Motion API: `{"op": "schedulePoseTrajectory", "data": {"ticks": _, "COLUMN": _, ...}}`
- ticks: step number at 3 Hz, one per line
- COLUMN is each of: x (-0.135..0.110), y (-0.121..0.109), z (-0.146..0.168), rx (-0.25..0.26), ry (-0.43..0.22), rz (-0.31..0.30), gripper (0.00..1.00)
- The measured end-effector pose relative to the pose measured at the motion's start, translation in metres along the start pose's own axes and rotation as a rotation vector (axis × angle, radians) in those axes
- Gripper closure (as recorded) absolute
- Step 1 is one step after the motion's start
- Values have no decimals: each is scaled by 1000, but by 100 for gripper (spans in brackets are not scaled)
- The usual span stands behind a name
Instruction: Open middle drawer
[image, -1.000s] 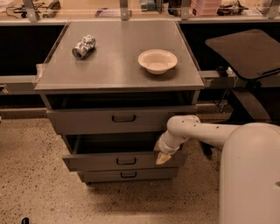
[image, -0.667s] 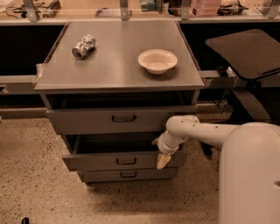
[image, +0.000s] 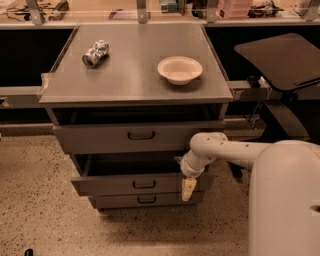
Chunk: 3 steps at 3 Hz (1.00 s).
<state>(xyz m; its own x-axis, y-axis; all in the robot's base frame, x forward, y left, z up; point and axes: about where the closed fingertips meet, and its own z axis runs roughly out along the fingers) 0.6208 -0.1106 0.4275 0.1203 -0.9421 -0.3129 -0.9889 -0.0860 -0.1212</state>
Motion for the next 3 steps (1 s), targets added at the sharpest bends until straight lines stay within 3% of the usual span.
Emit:
{"op": "schedulePoseTrajectory", "data": {"ticks": 1, "x": -4, "y": 27, "z": 7, "rx": -77, "ry": -15, "rz": 35, "gripper": 17}}
{"op": "schedulePoseTrajectory", "data": {"ticks": 2, "x": -13, "y": 56, "z": 9, "rx": -146, "ry": -38, "rz": 47, "gripper": 41}}
{"op": "schedulePoseTrajectory", "data": {"ticks": 3, "x": -18, "y": 65, "z": 4, "rx": -162, "ry": -50, "rz": 50, "gripper": 59}}
